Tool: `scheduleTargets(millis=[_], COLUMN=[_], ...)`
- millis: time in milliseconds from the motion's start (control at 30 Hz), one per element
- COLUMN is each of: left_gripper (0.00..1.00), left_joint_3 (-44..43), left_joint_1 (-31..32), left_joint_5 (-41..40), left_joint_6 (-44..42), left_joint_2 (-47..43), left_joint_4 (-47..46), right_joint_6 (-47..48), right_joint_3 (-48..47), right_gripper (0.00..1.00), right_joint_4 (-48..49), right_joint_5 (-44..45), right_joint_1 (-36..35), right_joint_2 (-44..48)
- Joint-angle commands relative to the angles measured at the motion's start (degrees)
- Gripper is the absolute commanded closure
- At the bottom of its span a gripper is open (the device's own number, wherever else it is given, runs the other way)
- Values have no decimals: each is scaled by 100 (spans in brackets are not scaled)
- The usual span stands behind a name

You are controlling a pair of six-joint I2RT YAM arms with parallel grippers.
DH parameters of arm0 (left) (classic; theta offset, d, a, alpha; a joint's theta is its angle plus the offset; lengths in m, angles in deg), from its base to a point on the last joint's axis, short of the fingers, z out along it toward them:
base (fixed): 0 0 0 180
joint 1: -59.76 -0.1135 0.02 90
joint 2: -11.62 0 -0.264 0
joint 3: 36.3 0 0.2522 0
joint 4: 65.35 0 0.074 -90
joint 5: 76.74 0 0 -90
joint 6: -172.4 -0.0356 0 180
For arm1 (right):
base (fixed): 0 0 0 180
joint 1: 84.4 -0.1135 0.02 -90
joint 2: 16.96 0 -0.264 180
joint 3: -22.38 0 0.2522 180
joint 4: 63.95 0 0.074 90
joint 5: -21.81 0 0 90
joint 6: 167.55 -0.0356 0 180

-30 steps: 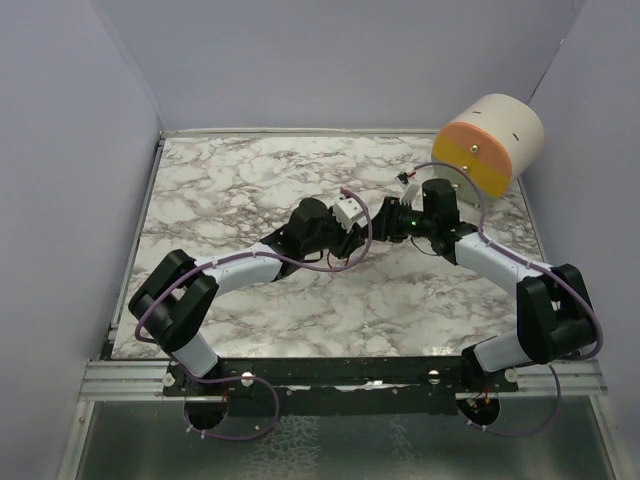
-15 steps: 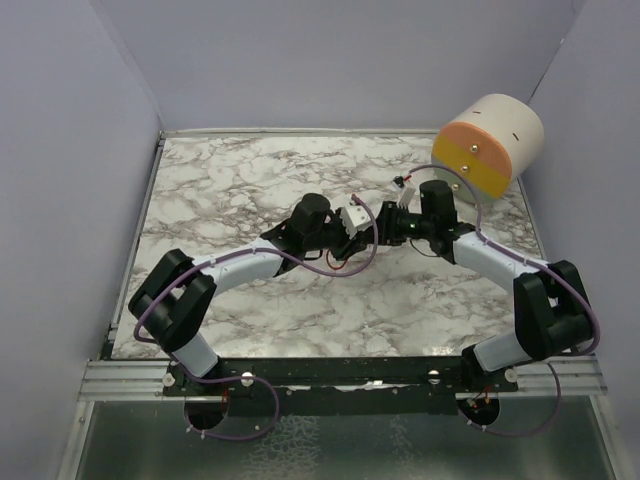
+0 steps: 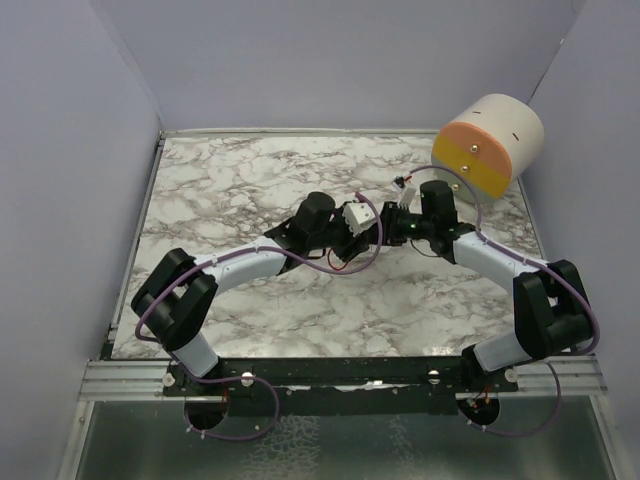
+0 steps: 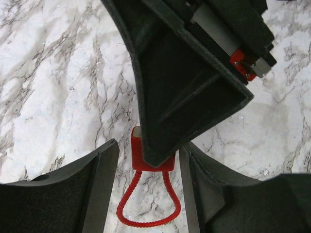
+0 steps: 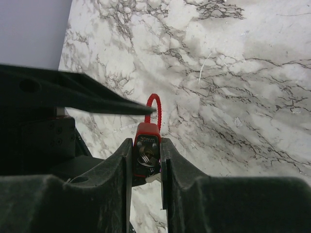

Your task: Unlock with the key

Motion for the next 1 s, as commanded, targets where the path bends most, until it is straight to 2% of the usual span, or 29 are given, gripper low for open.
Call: scheduleTargets(millis=[0,300,433,567,633,967], left_gripper=[41,39,40,46,50,53], left_joint_3=[152,757,1296,1826,1942,1809], left_joint_1=[18,-32,-18,1,15,278], left_joint_5=[-611,-1474,-1479,-1326,-1258,-1130], left_joint_6=[167,399,615,629,648,714], left_joint_2=[-283,-907,-1390,-1742,-1777,-1182], left_joint_4=[-618,-684,-1022,-1426,-1518,-1895], right_joint_6=[-73,-428,-735,-1021,-1114,-1324], right_joint_3=[77,261,486,665,684,662], right_gripper=[99,99,99,99,99,99], right_joint_4=[62,529,1002,1493,1630,1893], right_joint_5=[186,247,135,18,-54,-169], right_joint_1=[-18,190,343,405,414,412], right_joint_2=[-25,-30,-30,-23,-34,80])
